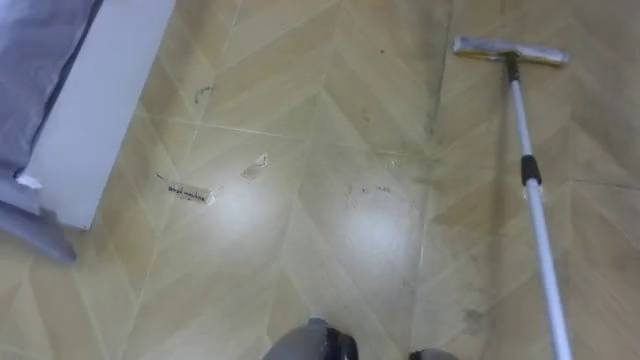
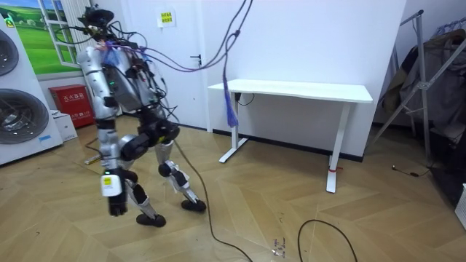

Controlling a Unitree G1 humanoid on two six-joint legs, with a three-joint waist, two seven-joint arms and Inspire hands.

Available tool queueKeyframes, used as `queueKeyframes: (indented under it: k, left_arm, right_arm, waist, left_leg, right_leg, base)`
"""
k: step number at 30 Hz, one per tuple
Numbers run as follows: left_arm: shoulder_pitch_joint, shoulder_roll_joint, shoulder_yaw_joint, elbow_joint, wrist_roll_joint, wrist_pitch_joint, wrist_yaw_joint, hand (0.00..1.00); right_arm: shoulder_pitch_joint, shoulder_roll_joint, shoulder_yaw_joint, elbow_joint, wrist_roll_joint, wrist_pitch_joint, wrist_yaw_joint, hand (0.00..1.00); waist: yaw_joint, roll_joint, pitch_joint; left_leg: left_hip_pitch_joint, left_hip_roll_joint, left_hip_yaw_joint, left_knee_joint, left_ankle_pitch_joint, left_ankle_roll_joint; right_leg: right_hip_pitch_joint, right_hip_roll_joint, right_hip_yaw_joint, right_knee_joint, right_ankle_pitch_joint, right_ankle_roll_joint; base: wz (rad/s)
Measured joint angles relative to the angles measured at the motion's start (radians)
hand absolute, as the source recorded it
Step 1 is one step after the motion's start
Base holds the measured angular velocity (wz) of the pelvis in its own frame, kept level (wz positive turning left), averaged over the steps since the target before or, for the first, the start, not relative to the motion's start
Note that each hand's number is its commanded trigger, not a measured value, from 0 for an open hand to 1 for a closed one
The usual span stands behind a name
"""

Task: Mop floor

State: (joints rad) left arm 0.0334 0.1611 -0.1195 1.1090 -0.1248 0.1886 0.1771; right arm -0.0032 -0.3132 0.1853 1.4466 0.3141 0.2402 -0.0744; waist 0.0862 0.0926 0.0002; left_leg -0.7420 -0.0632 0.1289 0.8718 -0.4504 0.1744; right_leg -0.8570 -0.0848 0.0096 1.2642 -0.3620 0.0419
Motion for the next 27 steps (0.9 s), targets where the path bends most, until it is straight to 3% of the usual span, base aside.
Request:
queueKeyframes:
  k: [1,2,3,5,6,7,8,9,10,11,12,13,14,15,16,17,18,20,21,22,23,25,27]
  left_arm:
    - [0.0,-0.002,-0.001,0.0,0.0,0.001,0.001,0.0]
    - [0.0,-0.009,-0.003,-0.001,0.0,0.002,0.001,0.0]
    - [0.003,-0.021,-0.002,0.0,0.0,0.007,0.001,0.0]
    - [0.013,-0.033,-0.002,0.0,-0.002,0.025,0.001,0.0]
    - [0.026,-0.034,0.0,0.0,-0.002,0.041,0.002,0.0]
    - [0.034,-0.034,0.001,-0.001,-0.004,0.05,0.004,0.0]
    - [0.041,-0.029,0.001,-0.001,-0.008,0.066,0.009,0.0]
    - [0.042,-0.016,-0.003,0.0,-0.04,0.072,0.018,0.0]
    - [0.043,-0.009,-0.003,0.001,-0.059,0.072,0.023,0.0]
    - [0.047,0.0,-0.004,0.001,-0.114,0.072,0.042,0.0]
    - [0.048,0.01,-0.018,-0.013,-0.168,0.07,0.054,0.0]
    - [0.05,0.016,-0.025,-0.024,-0.192,0.067,0.055,0.0]
    - [0.062,0.034,-0.035,-0.065,-0.217,0.057,0.055,0.0]
    - [0.07,0.045,-0.039,-0.084,-0.218,0.05,0.055,0.0]
    - [0.073,0.048,-0.038,-0.089,-0.216,0.051,0.055,0.0]
    - [0.079,0.049,-0.039,-0.09,-0.212,0.058,0.053,0.0]
    - [0.084,0.048,-0.039,-0.093,-0.21,0.061,0.049,0.0]
    - [0.103,0.048,-0.036,-0.094,-0.194,0.065,0.02,0.0]
    - [0.099,0.049,-0.024,-0.091,-0.187,0.067,0.005,0.0]
    - [0.098,0.049,-0.018,-0.088,-0.186,0.068,-0.002,0.0]
    - [0.097,0.048,-0.012,-0.085,-0.186,0.068,-0.015,0.0]
    - [0.083,0.043,-0.002,-0.087,-0.181,0.066,-0.019,0.0]
    - [0.082,0.034,-0.002,-0.083,-0.158,0.056,-0.017,0.0]
  right_arm:
    - [0.014,0.011,0.0,-0.006,0.0,0.0,0.0,1.0]
    - [0.032,0.032,0.0,-0.009,-0.004,0.001,-0.001,1.0]
    - [0.042,0.049,-0.002,-0.01,-0.009,0.001,-0.002,1.0]
    - [0.043,0.062,-0.005,-0.01,-0.016,0.012,-0.001,1.0]
    - [0.032,0.065,-0.011,-0.012,-0.029,0.025,0.0,1.0]
    - [0.022,0.063,-0.011,-0.012,-0.034,0.035,-0.001,1.0]
    - [-0.012,0.054,-0.012,-0.005,-0.04,0.051,0.0,1.0]
    - [-0.07,0.044,-0.013,0.003,-0.05,0.065,0.0,1.0]
    - [-0.101,0.037,-0.012,0.008,-0.053,0.071,0.001,1.0]
    - [-0.175,0.017,-0.012,0.018,-0.063,0.072,0.004,1.0]
    - [-0.251,-0.01,-0.009,0.02,-0.067,0.077,0.009,1.0]
    - [-0.288,-0.024,-0.007,0.018,-0.067,0.077,0.012,1.0]
    - [-0.362,-0.049,0.012,0.005,-0.064,0.063,0.015,1.0]
    - [-0.41,-0.06,0.042,-0.003,-0.045,0.034,0.016,1.0]
    - [-0.432,-0.063,0.053,-0.009,-0.041,0.022,0.018,1.0]
    - [-0.468,-0.064,0.056,-0.012,-0.034,0.011,0.032,1.0]
    - [-0.475,-0.066,0.055,-0.017,-0.029,0.011,0.035,1.0]
    - [-0.449,-0.072,0.056,-0.048,0.02,0.011,0.054,1.0]
    - [-0.407,-0.072,0.052,-0.05,0.042,0.008,0.064,1.0]
    - [-0.375,-0.072,0.049,-0.05,0.056,0.004,0.071,1.0]
    - [-0.3,-0.081,0.05,-0.045,0.09,0.0,0.079,1.0]
    - [-0.2,-0.086,0.056,-0.025,0.092,0.0,0.074,1.0]
    - [-0.056,-0.077,0.066,0.0,0.091,0.0,0.054,1.0]
  waist:
    - [-0.008,0.0,0.0008]
    - [-0.021,0.001,0.0018]
    - [-0.029,-0.003,0.0035]
    - [-0.03,-0.012,0.0078]
    - [-0.025,-0.022,0.0126]
    - [-0.019,-0.022,0.0123]
    - [-0.005,-0.02,0.0091]
    - [0.004,-0.037,0.02]
    - [0.006,-0.047,0.0225]
    - [0.021,-0.078,0.0211]
    - [0.039,-0.094,0.0247]
    - [0.049,-0.103,0.0278]
    - [0.077,-0.125,0.041]
    - [0.105,-0.134,0.0464]
    - [0.11,-0.142,0.0471]
    - [0.112,-0.154,0.0459]
    - [0.112,-0.155,0.0446]
    - [0.112,-0.14,0.0403]
    - [0.106,-0.123,0.0387]
    - [0.102,-0.116,0.0323]
    - [0.1,-0.102,0.0192]
    - [0.095,-0.082,0.0151]
    - [0.06,-0.041,-0.0044]
  left_leg:
    - [0.01,0.001,0.0,-0.011,-0.002,-0.003]
    - [0.033,0.003,-0.003,-0.029,-0.009,-0.011]
    - [0.064,0.004,-0.004,-0.049,-0.019,-0.021]
    - [0.121,0.007,-0.004,-0.064,-0.044,-0.039]
    - [0.162,0.019,-0.005,-0.06,-0.069,-0.053]
    - [0.181,0.027,-0.005,-0.055,-0.081,-0.062]
    - [0.181,0.049,0.001,0.019,-0.091,-0.084]
    - [0.111,0.069,0.001,0.203,-0.028,-0.14]
    - [0.069,0.078,-0.003,0.297,0.036,-0.158]
    - [-0.027,0.085,-0.015,0.463,0.211,-0.181]
    - [-0.112,0.083,-0.031,0.575,0.386,-0.199]
    - [-0.153,0.085,-0.036,0.62,0.421,-0.204]
    - [-0.242,0.094,-0.04,0.697,0.406,-0.195]
    - [-0.306,0.103,-0.046,0.706,0.37,-0.188]
    - [-0.329,0.102,-0.049,0.675,0.349,-0.186]
    - [-0.338,0.1,-0.041,0.563,0.312,-0.182]
    - [-0.327,0.099,-0.038,0.479,0.297,-0.182]
    - [-0.234,0.098,-0.039,0.089,0.28,-0.179]
    - [-0.198,0.1,-0.032,0.002,0.25,-0.126]
    - [-0.181,0.095,-0.024,-0.002,0.236,-0.108]
    - [-0.153,0.067,-0.022,-0.01,0.208,-0.072]
    - [-0.107,0.024,-0.006,-0.006,0.159,-0.04]
    - [-0.045,-0.032,-0.002,0.003,0.102,-0.003]
  right_leg:
    - [-0.021,0.001,-0.002,-0.042,0.0,0.0]
    - [-0.045,0.003,-0.014,-0.156,0.001,-0.002]
    - [-0.049,0.001,-0.035,-0.288,0.012,-0.021]
    - [-0.028,0.003,-0.08,-0.441,0.05,-0.056]
    - [0.0,0.013,-0.085,-0.446,0.075,-0.073]
    - [0.018,0.018,-0.092,-0.441,0.074,-0.075]
    - [0.044,0.02,-0.112,-0.418,0.046,-0.086]
    - [0.049,0.031,-0.108,-0.367,0.015,-0.099]
    - [0.048,0.036,-0.101,-0.34,-0.003,-0.112]
    - [0.039,0.035,-0.089,-0.288,-0.035,-0.133]
    - [0.036,0.041,-0.082,-0.254,-0.057,-0.143]
    - [0.034,0.047,-0.079,-0.242,-0.066,-0.143]
    - [0.029,0.068,-0.068,-0.216,-0.086,-0.153]
    - [0.036,0.086,-0.06,-0.206,-0.103,-0.158]
    - [0.043,0.091,-0.061,-0.204,-0.109,-0.159]
    - [0.067,0.091,-0.062,-0.208,-0.129,-0.155]
    - [0.082,0.092,-0.063,-0.213,-0.14,-0.151]
    - [0.161,0.095,-0.076,-0.256,-0.178,-0.139]
    - [0.211,0.088,-0.088,-0.289,-0.197,-0.127]
    - [0.233,0.08,-0.093,-0.307,-0.205,-0.114]
    - [0.268,0.06,-0.093,-0.327,-0.213,-0.095]
    - [0.265,0.027,-0.06,-0.231,-0.186,-0.055]
    - [0.211,-0.002,-0.02,-0.033,-0.048,-0.015]
  base:
    - [-0.08]
    - [-0.07]
    - [-0.09]
    - [-0.11]
    - [-0.11]
    - [-0.19]
    - [-0.26]
    - [-0.24]
    - [-0.26]
    - [-0.29]
    - [-0.28]
    - [-0.36]
    - [-0.45]
    - [-0.43]
    - [-0.15]
    - [0.1]
    - [0.21]
    - [0.21]
    - [0.25]
    - [0.43]
    - [0.5]
    - [0.4]
    - [0.32]
